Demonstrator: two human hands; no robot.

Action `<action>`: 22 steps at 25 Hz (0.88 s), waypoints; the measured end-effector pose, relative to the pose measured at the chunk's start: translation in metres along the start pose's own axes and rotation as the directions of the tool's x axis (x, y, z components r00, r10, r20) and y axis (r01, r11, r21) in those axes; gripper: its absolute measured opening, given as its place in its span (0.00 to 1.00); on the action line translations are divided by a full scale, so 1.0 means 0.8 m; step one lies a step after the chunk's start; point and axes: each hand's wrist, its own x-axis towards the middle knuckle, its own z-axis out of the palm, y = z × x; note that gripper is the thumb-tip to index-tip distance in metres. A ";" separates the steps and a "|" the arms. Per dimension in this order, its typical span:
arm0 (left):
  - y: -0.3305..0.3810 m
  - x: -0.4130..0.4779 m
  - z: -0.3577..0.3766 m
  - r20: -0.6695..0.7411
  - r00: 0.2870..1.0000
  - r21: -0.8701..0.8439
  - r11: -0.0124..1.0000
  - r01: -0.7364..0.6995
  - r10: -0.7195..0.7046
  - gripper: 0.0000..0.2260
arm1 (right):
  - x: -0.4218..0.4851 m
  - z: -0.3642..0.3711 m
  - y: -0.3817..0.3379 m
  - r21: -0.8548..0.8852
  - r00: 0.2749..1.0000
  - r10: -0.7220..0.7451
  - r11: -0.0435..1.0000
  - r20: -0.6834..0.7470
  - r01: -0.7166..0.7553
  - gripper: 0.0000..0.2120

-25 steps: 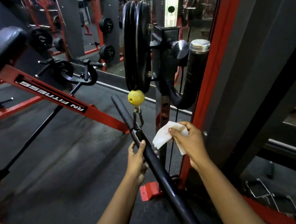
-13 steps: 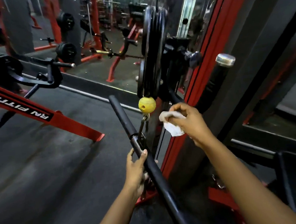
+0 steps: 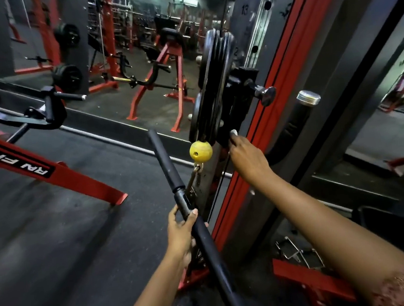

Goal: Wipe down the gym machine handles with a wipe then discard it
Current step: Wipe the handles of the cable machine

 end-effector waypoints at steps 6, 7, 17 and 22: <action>0.004 -0.006 0.000 -0.001 1.000 -0.081 0.997 0.019 -0.019 0.22 | -0.026 0.005 0.011 -0.133 0.997 0.059 0.990 0.055 -0.051 0.21; 0.005 -0.008 0.000 -0.003 1.000 -0.085 0.996 0.019 -0.019 0.20 | -0.034 0.001 0.012 -0.164 0.996 0.068 0.985 0.052 -0.058 0.19; -0.002 0.001 -0.001 -0.033 0.999 -0.044 0.999 0.018 -0.019 0.25 | 0.019 0.003 0.030 -0.111 0.995 0.075 0.992 0.064 -0.068 0.15; -0.015 0.010 0.012 -0.024 0.998 -0.039 0.998 0.053 -0.054 0.25 | -0.023 0.000 0.034 -0.268 0.998 -0.004 0.963 0.055 0.018 0.15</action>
